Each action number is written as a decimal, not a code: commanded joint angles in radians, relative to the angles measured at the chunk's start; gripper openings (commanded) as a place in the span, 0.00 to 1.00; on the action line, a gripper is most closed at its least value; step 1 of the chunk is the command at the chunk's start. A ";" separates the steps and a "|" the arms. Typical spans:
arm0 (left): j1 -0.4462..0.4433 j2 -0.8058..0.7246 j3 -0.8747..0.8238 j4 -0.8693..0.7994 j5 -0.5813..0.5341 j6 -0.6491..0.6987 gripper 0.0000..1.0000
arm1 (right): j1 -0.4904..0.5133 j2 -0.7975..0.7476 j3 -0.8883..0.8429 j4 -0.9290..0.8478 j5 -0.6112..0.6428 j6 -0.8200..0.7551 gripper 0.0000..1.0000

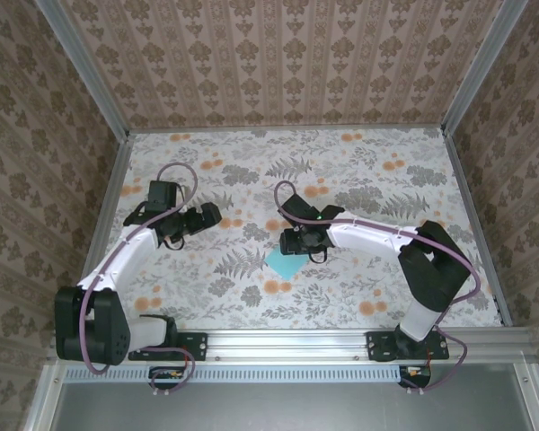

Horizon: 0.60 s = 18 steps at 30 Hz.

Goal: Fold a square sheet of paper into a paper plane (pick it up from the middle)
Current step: First fold in half a square sheet of paper at the center of the table.

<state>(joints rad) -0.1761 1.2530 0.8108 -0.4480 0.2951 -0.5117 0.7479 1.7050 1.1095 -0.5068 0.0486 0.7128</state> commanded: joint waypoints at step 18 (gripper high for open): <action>-0.073 0.167 0.042 0.039 0.142 -0.010 1.00 | -0.123 0.169 0.045 -0.007 0.102 0.220 0.57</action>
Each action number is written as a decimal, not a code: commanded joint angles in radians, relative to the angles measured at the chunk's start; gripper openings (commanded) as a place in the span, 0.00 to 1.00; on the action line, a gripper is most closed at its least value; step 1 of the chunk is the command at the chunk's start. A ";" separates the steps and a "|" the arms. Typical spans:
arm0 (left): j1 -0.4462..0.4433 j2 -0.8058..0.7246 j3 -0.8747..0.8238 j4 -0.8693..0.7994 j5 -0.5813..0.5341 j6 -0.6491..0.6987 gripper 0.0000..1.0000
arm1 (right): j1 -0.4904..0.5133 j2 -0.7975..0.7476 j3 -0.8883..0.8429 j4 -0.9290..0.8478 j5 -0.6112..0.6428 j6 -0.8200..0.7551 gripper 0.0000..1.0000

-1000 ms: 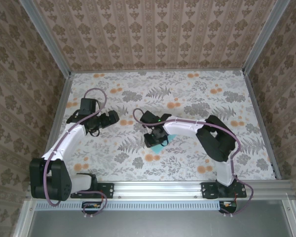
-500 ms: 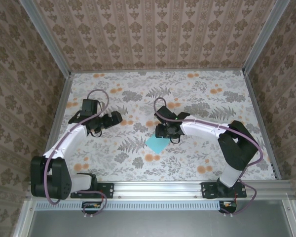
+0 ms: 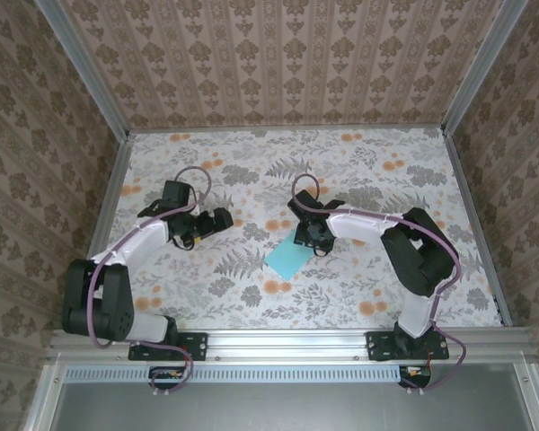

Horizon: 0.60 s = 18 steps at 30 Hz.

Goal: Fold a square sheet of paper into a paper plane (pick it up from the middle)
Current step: First fold in half a square sheet of paper at the center of the table.

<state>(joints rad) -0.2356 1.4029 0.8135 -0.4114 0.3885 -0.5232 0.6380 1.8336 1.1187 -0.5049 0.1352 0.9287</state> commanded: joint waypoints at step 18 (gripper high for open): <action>-0.214 0.090 -0.035 0.141 0.222 -0.191 0.83 | -0.023 0.142 0.159 0.050 -0.181 -0.271 0.51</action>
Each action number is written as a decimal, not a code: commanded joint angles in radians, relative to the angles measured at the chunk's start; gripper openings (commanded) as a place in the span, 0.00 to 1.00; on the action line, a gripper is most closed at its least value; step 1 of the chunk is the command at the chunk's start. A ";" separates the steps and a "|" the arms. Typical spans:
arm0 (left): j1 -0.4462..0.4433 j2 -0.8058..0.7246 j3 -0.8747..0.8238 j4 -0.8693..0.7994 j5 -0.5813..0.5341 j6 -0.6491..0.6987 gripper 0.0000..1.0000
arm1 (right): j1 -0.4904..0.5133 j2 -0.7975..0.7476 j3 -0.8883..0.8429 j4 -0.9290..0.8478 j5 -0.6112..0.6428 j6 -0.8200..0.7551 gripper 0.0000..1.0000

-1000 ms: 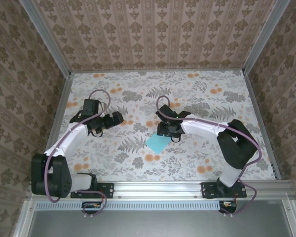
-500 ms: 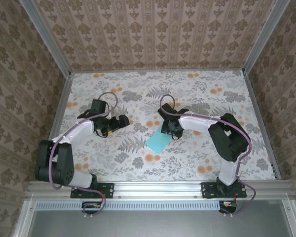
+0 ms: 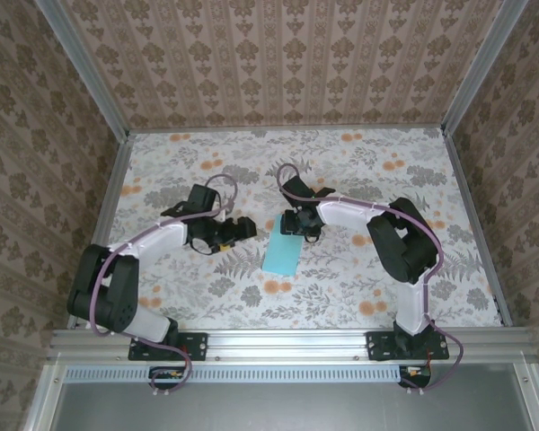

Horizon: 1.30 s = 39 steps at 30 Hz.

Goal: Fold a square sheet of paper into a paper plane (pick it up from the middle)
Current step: First fold in half a square sheet of paper at the center of the table.

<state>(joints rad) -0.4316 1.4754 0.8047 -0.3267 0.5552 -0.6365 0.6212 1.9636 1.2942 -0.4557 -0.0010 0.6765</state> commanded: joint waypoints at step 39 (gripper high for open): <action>-0.173 0.110 -0.021 0.042 0.081 -0.144 0.69 | -0.042 0.027 -0.137 0.077 -0.111 0.080 0.39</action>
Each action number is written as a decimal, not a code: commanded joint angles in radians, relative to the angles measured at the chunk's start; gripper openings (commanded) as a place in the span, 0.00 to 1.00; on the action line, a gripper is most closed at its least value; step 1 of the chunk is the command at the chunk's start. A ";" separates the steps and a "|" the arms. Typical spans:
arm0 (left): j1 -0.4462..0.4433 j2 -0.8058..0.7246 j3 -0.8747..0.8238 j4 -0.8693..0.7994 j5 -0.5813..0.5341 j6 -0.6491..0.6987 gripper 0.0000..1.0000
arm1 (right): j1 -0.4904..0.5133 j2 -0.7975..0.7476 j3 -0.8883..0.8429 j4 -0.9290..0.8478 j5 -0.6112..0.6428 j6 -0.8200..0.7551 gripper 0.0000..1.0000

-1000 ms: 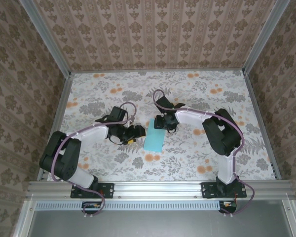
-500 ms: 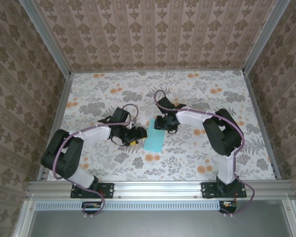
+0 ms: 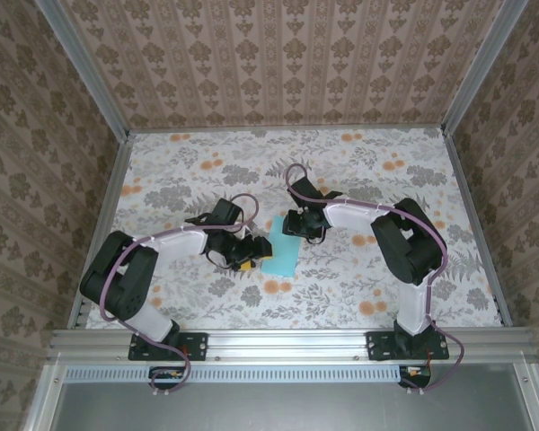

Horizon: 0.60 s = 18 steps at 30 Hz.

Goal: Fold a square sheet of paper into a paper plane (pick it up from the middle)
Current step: First fold in half a square sheet of paper at the center of the table, then fold the triangle a second time at the center of the table.

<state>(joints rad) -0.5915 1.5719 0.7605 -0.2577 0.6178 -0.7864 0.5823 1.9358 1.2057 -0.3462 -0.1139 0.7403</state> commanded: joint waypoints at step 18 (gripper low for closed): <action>-0.051 0.073 0.075 -0.087 0.037 0.058 0.68 | -0.003 0.051 -0.060 -0.028 0.000 0.019 0.38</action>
<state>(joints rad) -0.6331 1.6272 0.8036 -0.3119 0.6403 -0.7586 0.5823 1.9320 1.1976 -0.3393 -0.1150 0.7406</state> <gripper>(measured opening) 0.678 0.378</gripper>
